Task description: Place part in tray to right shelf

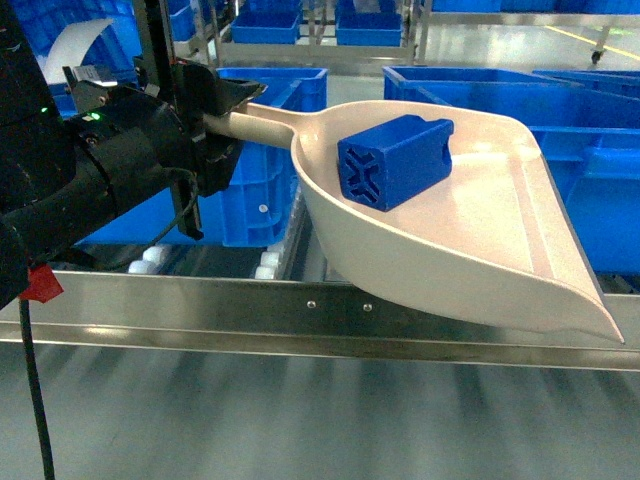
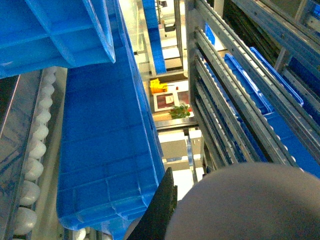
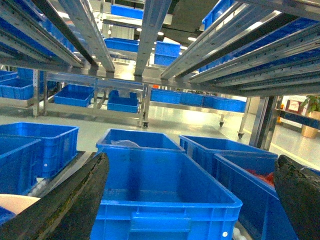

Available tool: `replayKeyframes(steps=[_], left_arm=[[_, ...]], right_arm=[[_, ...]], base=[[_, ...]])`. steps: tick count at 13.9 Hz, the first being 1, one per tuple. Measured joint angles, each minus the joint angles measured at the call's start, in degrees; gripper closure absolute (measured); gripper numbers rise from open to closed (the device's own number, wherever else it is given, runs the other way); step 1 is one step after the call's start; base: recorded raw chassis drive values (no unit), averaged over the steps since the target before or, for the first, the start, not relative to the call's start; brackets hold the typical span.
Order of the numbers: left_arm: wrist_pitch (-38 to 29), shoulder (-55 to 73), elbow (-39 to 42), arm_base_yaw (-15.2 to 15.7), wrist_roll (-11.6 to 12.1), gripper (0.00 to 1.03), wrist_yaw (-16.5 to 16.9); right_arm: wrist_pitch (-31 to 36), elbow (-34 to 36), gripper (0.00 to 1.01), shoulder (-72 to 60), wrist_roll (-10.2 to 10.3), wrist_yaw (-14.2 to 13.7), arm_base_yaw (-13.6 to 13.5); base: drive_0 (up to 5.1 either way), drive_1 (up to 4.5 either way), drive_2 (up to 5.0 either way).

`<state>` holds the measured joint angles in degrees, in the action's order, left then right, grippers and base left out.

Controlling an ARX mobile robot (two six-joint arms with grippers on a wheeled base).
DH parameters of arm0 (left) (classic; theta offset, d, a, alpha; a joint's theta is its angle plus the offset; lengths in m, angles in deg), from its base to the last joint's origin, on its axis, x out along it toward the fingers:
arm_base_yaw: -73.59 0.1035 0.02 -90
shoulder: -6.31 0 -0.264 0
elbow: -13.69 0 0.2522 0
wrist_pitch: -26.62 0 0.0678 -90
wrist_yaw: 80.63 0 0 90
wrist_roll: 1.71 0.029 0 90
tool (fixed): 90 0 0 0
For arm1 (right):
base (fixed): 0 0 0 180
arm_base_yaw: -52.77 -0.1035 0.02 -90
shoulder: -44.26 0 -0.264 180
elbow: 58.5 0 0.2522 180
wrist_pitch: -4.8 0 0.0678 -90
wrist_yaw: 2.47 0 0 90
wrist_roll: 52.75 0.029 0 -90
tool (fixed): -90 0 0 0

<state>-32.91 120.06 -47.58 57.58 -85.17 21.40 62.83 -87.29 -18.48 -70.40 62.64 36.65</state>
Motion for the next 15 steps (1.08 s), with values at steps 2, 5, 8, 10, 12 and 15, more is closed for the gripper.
replayKeyframes(steps=[2,5,8,10,12,15], left_arm=[[0.00,0.00,0.00,-0.02,0.00,0.91,0.02],[0.00,0.00,0.00,0.00,0.00,0.91,0.00],[0.00,0.00,0.00,0.00,0.00,0.90,0.00],[0.00,0.00,0.00,0.00,0.00,0.91,0.02],[0.00,0.00,0.02,0.00,0.00,0.90,0.00],[0.00,0.00,0.00,0.00,0.00,0.91,0.02]], right_arm=[[-0.02,0.00,0.03,0.00,0.00,0.00,0.00],[-0.02,0.00,0.03,0.00,-0.02,0.00,0.00],[-0.02,0.00,0.03,0.00,0.00,0.02,0.00],[-0.02,0.00,0.03,0.00,0.00,0.02,0.00],[-0.02,0.00,0.03,0.00,0.00,0.00,0.00],[-0.02,0.00,0.03,0.00,0.00,0.00,0.00]], base=[[0.0,0.00,0.0],[0.0,0.00,0.0],[0.0,0.00,0.0],[0.0,0.00,0.0],[0.0,0.00,0.0],[0.0,0.00,0.0]])
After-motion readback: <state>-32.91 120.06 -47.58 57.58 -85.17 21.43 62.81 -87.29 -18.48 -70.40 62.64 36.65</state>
